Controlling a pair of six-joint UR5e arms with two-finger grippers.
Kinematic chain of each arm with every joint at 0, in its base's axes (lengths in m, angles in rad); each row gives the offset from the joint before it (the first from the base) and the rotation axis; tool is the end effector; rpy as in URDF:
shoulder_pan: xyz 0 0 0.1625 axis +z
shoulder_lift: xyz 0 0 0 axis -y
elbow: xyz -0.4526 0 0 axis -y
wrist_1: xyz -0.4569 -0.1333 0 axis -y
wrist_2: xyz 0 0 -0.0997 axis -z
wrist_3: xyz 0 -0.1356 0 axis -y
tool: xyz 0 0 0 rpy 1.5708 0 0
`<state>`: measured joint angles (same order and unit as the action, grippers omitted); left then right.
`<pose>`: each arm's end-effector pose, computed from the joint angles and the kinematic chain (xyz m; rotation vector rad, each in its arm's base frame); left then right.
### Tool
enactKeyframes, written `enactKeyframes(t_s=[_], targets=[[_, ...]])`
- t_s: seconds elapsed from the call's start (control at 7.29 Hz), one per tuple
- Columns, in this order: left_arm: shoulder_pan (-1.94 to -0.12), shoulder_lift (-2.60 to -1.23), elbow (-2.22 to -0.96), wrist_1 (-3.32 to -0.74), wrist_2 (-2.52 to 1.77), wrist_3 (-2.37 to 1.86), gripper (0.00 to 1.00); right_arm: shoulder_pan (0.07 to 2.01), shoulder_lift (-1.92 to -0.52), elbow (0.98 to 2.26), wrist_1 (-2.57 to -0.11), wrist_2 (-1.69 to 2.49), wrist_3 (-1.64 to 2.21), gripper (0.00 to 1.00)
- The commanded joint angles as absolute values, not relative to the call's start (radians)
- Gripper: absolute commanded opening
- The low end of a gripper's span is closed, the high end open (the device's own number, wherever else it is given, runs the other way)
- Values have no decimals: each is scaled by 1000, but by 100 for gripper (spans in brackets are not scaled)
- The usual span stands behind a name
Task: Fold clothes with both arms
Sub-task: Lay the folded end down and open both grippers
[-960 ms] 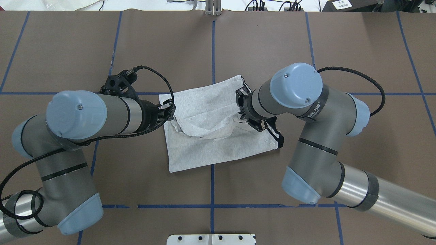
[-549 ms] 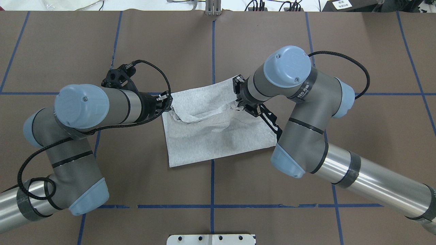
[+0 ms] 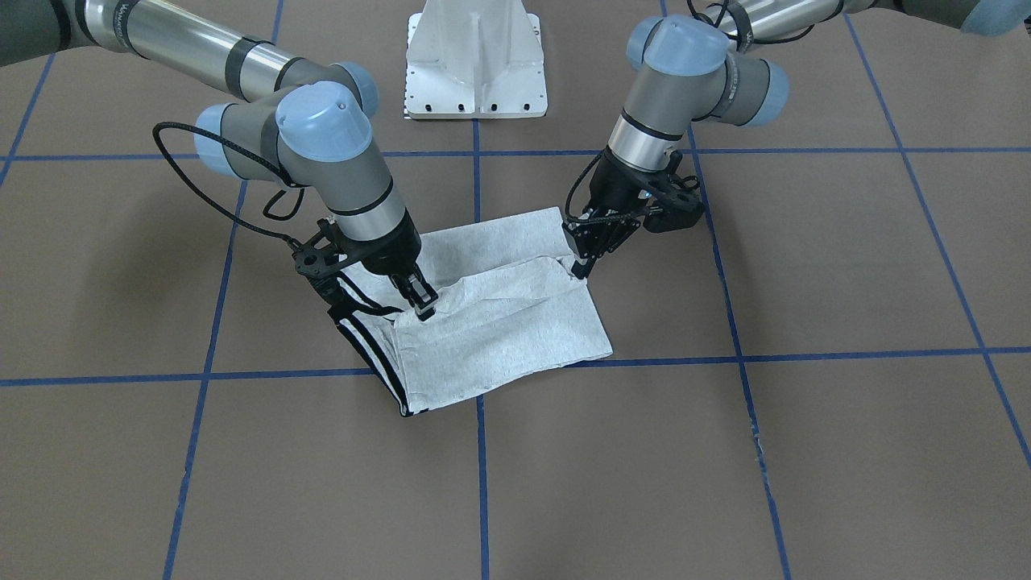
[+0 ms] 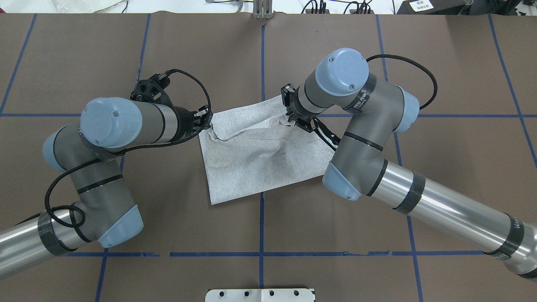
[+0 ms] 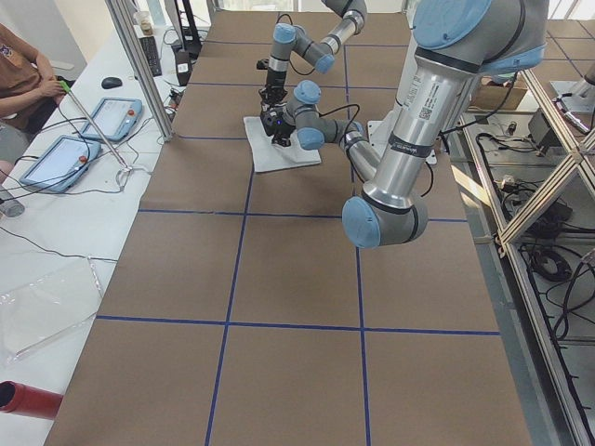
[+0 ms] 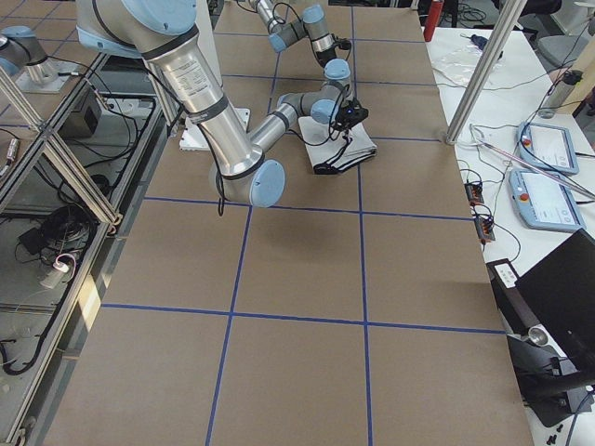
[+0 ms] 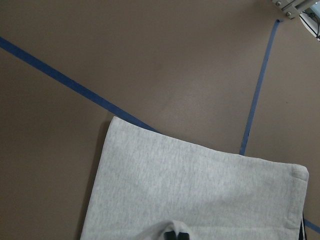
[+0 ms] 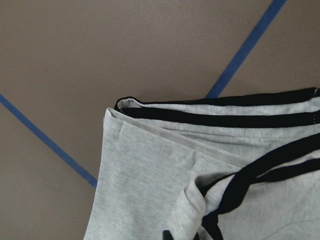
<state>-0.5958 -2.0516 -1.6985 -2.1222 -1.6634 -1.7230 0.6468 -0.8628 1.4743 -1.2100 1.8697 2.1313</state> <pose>0.5512 -0.5196 0.2651 0.1781 1.1692 -0.6071 -0.6074 -0.5757 0.2347 -0.2430 -1.0176 0.9561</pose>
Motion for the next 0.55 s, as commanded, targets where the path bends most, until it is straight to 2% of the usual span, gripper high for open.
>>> enactKeyframes(t_s=[0.0, 0.14, 0.41], targets=[[-665, -2085, -1533, -2264, -1661, -1627, 39, 675, -764, 1306, -1169, 1874, 2001, 100], [-737, -2103, -1499, -2266, -1666, -1539, 47, 781, -755, 1272, -1169, 1970, 1839, 100], [-752, -2103, -1471, -2287, -1666, -1522, 47, 864, -758, 1192, -1169, 2045, 1665, 100]])
